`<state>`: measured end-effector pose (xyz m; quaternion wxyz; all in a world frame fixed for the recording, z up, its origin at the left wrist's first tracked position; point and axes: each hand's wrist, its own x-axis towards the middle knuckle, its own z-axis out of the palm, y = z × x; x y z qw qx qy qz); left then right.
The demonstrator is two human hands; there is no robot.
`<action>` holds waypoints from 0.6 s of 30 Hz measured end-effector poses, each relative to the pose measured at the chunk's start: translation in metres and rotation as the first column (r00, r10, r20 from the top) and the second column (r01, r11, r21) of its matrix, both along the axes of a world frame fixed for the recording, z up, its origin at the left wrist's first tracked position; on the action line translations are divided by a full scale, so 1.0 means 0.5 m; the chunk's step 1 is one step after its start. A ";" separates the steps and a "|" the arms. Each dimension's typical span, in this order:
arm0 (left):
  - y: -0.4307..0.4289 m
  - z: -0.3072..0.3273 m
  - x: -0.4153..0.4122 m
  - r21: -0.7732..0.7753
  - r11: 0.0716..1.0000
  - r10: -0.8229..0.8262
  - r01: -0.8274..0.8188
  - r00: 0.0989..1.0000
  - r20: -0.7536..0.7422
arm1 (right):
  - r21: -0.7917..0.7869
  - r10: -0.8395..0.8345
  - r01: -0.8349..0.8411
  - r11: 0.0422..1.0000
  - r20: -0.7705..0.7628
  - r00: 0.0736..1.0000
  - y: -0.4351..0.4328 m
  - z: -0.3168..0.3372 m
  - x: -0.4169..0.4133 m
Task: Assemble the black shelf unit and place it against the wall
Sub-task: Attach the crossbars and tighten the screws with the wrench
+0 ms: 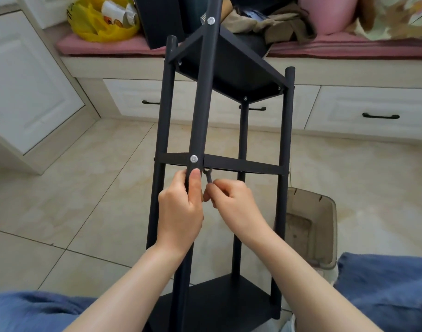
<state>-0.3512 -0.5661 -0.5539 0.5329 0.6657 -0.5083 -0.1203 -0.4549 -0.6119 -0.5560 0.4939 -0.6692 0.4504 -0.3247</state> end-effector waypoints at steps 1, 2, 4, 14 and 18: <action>-0.001 -0.001 0.002 0.000 1.000 0.002 -0.002 1.000 0.006 | -0.003 -0.002 0.002 1.000 0.014 1.000 -0.001 0.000 0.002; -0.003 -0.002 0.003 -0.001 1.000 0.004 -0.004 1.000 0.014 | -0.004 -0.001 0.001 1.000 0.020 1.000 -0.002 -0.002 0.004; -0.005 -0.003 0.006 -0.002 1.000 0.011 -0.011 1.000 0.024 | 0.007 -0.004 0.003 1.000 0.036 0.999 -0.007 -0.007 0.009; -0.014 -0.005 0.010 0.010 1.000 0.029 -0.029 0.999 0.027 | 0.046 -0.016 0.008 0.999 0.169 0.986 -0.029 -0.004 0.022; -0.014 -0.004 0.013 0.021 1.000 0.023 -0.023 1.000 0.012 | 0.072 -0.036 0.021 0.997 0.219 0.975 -0.032 -0.002 0.028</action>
